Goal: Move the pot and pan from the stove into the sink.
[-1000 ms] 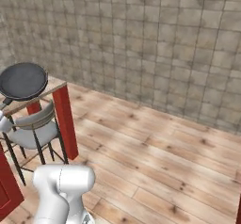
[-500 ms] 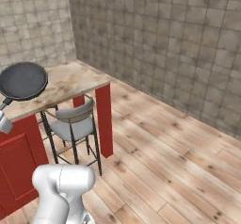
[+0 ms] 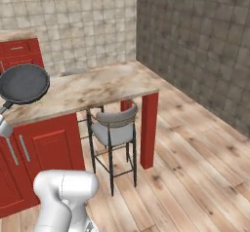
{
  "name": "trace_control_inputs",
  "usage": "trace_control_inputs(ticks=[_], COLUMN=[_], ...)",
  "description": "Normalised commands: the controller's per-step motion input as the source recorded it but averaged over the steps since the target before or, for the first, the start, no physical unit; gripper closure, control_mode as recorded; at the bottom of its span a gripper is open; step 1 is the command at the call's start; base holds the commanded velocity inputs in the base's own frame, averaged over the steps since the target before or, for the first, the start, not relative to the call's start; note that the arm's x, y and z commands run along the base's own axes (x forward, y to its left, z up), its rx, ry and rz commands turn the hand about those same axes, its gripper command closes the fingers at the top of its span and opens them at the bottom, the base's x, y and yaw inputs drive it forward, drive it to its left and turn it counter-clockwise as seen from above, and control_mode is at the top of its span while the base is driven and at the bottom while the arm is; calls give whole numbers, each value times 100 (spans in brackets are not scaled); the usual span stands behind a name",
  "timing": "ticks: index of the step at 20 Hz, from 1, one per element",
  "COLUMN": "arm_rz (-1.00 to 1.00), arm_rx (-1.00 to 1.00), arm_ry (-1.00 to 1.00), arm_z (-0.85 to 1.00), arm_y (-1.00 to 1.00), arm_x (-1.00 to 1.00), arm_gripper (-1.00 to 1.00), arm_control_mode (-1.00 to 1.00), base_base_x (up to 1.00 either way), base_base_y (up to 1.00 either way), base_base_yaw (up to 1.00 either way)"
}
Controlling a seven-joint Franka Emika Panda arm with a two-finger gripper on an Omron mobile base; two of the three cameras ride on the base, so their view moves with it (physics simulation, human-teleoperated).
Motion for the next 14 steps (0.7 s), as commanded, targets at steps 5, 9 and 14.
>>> trace_control_inputs(ticks=[5,9,14], arm_rz=[0,0,0], arm_rx=[0,0,0], arm_ry=[0,0,0], arm_z=[0,0,0], arm_y=[0,0,0], arm_x=[0,0,0], arm_gripper=[100,100,100], arm_control_mode=[100,100,100], base_base_x=[-4,-4,-3], base_base_y=[0,0,0], base_base_yaw=[50,50,50])
